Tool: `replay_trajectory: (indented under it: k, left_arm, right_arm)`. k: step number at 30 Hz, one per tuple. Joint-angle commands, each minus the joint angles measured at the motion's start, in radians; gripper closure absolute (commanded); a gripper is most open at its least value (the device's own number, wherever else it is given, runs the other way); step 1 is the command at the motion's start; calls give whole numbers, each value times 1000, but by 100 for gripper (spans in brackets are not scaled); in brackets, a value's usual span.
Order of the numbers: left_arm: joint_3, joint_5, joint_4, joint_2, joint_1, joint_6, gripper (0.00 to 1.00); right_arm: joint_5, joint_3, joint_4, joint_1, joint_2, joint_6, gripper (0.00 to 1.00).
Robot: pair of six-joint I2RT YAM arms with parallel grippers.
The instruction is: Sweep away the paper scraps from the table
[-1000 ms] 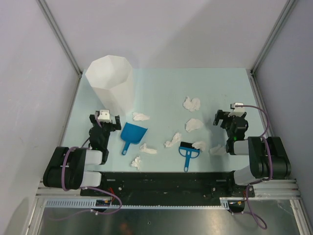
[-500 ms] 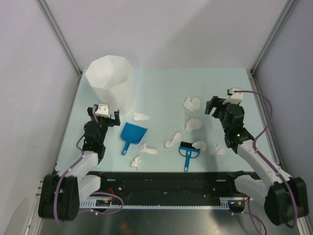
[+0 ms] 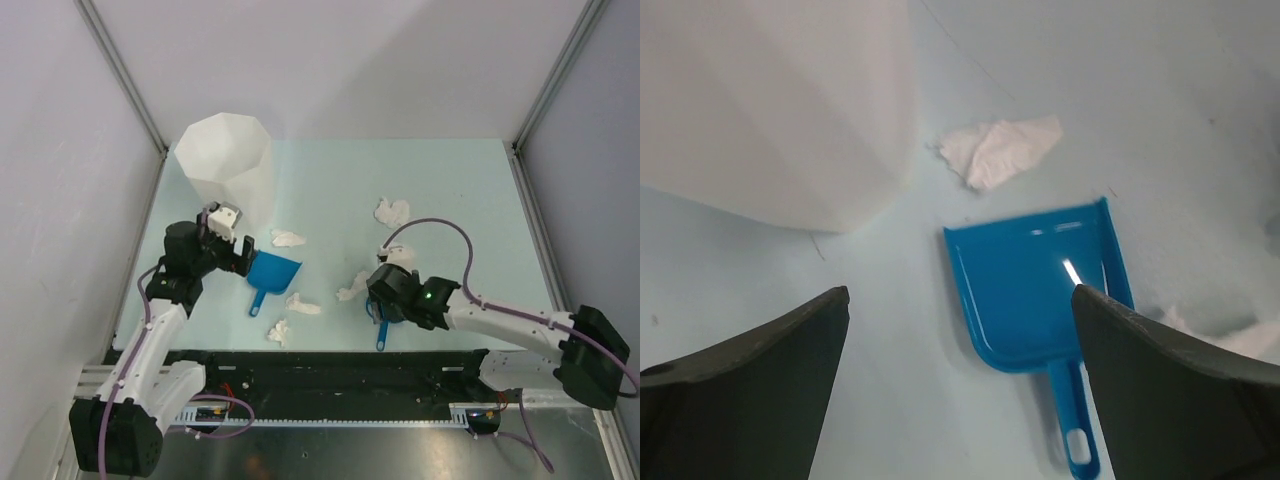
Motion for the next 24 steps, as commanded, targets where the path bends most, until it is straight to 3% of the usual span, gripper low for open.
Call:
replay_trajectory:
  k: [1,5,12,19,24]
  left_arm:
    - [76,69,-163,-1,4,24,3]
    - [98,84,-179,-13,3,21,4]
    - [104,100,-180,-19,-5,15,5]
    - [101,101,-182,-31,-8,18,5]
    - [100,110,-183,-33,-8,7,5]
  right_arm:
    - [-19,29,-111,-46,63,113,30]
    - [7,14,-133,-126,51,150,35]
    - [-42,-31,-44,-200,43,147,54]
    - [-39,-57,-71,-175,90,173,58]
    - [-58,-88,28,-221,147,141,63]
